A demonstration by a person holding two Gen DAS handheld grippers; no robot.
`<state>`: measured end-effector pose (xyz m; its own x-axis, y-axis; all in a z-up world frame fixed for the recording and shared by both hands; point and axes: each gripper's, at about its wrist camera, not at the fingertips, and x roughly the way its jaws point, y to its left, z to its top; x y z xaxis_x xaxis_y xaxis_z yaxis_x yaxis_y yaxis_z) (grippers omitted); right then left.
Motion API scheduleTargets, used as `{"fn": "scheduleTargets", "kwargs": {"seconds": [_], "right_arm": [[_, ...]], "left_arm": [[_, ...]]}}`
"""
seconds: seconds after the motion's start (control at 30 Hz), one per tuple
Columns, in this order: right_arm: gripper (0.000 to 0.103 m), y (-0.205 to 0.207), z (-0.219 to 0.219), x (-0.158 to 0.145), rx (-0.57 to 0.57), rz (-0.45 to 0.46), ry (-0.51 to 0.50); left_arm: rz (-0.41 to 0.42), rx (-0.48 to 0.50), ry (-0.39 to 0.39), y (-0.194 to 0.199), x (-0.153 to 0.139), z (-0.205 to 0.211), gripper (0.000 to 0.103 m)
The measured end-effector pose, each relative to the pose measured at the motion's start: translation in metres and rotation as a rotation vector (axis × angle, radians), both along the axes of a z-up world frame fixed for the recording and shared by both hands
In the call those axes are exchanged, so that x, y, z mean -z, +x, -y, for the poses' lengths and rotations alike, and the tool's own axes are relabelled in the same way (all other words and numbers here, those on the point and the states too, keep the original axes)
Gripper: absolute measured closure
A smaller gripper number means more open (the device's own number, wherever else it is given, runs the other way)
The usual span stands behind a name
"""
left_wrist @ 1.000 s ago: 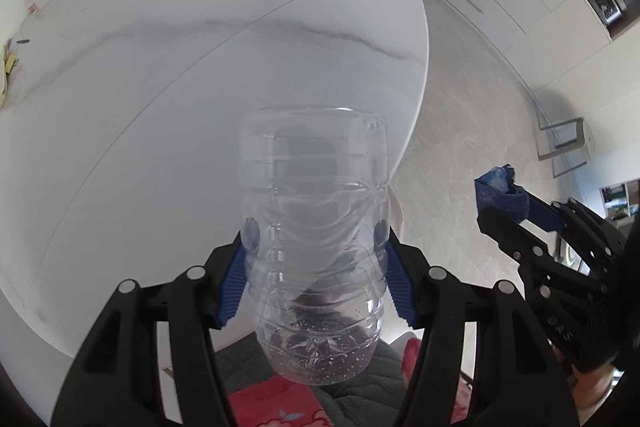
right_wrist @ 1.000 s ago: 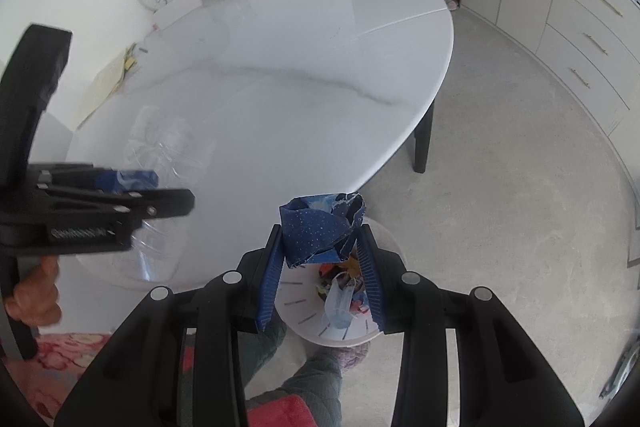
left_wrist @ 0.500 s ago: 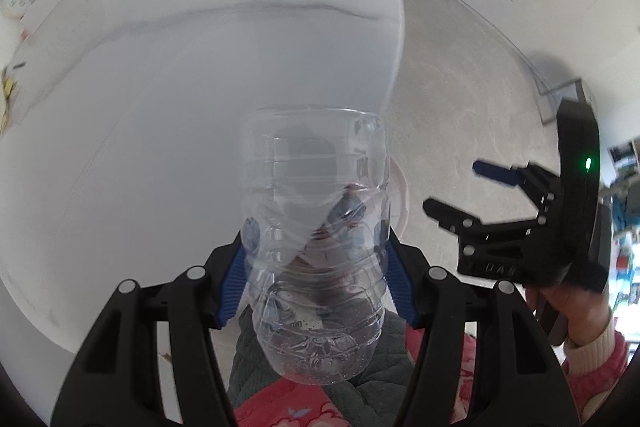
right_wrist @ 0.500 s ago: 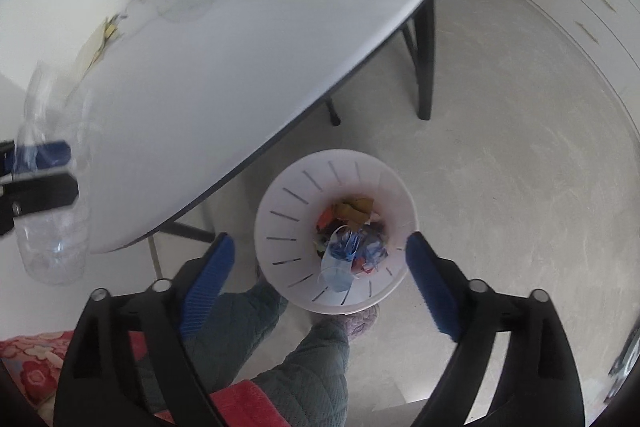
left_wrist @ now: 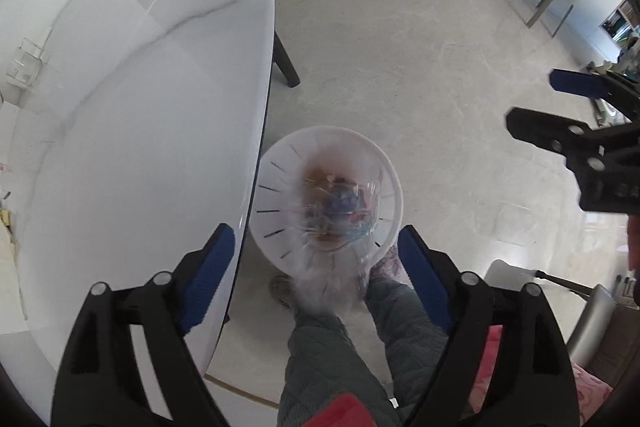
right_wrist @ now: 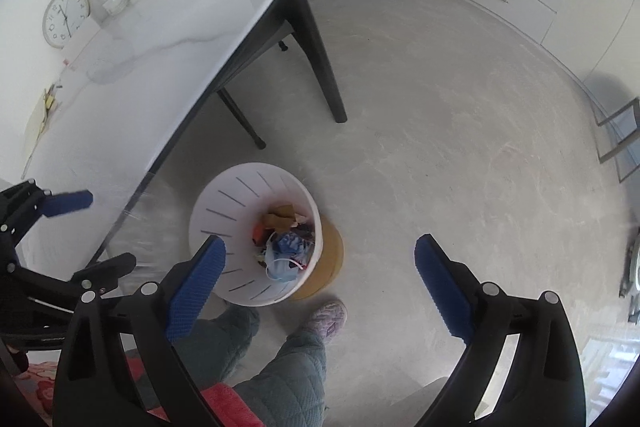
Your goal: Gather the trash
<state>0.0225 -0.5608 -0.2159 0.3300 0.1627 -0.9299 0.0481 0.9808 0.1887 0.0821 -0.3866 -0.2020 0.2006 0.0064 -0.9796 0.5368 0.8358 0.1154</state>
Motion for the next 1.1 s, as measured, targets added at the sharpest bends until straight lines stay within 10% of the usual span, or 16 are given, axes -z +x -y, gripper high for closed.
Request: {"fn": "scheduleTargets", "kwargs": {"seconds": [0.77, 1.1], "right_arm": [[0.003, 0.004, -0.053, 0.020, -0.127, -0.076, 0.042], [0.002, 0.017, -0.106, -0.032, -0.271, 0.028, -0.071]], "left_arm": [[-0.053, -0.122, -0.021, -0.005, -0.004, -0.033, 0.012], [0.110, -0.327, -0.031, -0.002, -0.058, -0.099, 0.012]]}}
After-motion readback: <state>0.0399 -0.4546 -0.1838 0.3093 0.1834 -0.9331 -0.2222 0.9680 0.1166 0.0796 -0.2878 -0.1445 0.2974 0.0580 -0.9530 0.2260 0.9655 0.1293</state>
